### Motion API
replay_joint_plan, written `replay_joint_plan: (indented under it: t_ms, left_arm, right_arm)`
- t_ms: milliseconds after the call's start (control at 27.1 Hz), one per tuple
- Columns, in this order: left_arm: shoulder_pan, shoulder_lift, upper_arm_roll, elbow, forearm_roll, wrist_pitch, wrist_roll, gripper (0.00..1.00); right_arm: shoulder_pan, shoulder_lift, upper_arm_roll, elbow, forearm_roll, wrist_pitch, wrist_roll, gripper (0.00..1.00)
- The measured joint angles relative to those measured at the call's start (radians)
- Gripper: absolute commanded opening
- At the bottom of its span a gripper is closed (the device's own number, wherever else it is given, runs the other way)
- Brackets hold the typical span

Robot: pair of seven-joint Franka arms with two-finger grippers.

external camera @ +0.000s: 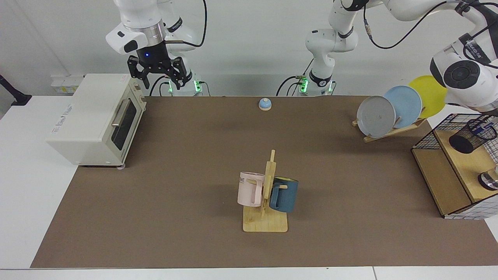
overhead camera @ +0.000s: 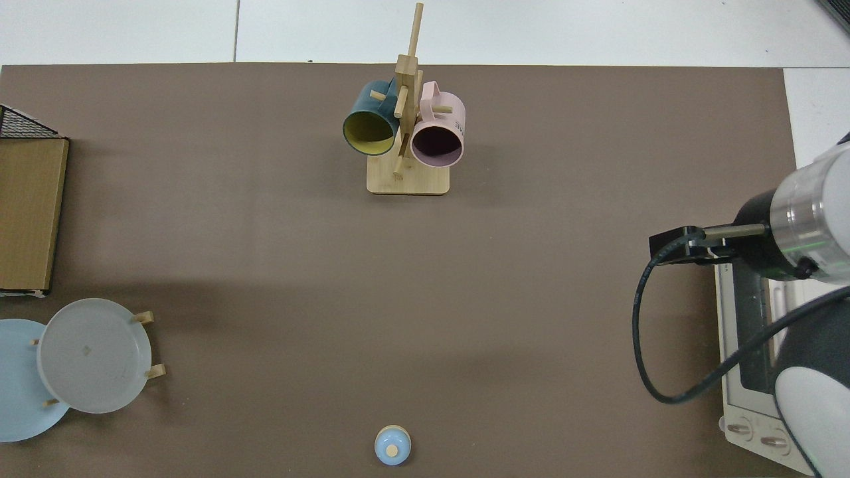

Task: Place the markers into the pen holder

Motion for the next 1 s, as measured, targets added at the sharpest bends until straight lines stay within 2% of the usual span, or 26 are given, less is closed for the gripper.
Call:
replay_joint_plan:
  t_ms: [997]
  left_arm:
    - [0.017,0.000,0.003,-0.046,-0.058,0.015,0.066,0.00]
  right_arm:
    - [0.000,0.000,0.000,0.000,0.000,0.000,0.000,1.00]
